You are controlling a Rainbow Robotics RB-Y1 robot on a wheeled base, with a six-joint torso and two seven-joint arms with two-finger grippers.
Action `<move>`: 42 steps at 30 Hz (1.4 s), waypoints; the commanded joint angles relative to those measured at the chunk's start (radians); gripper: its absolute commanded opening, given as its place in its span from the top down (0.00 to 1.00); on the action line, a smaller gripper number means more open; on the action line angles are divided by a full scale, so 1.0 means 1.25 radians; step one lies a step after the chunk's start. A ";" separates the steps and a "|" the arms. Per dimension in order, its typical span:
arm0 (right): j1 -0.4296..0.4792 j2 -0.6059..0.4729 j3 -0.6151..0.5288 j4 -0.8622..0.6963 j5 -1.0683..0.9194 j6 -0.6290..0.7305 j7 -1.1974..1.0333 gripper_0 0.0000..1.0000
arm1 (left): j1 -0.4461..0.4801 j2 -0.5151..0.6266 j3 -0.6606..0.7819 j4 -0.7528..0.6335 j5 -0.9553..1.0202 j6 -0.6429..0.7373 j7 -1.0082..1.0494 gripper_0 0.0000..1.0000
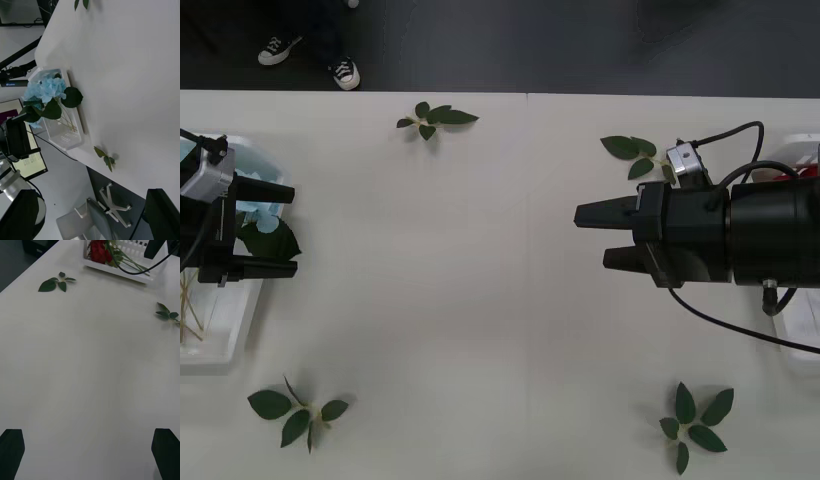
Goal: Put the red flowers into the right box and the blue flowers into the left box
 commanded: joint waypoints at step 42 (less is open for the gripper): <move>0.078 -0.022 -0.078 0.001 -0.065 0.043 1.243 0.16 | -0.022 0.020 0.017 -0.021 0.001 -0.004 0.020 0.00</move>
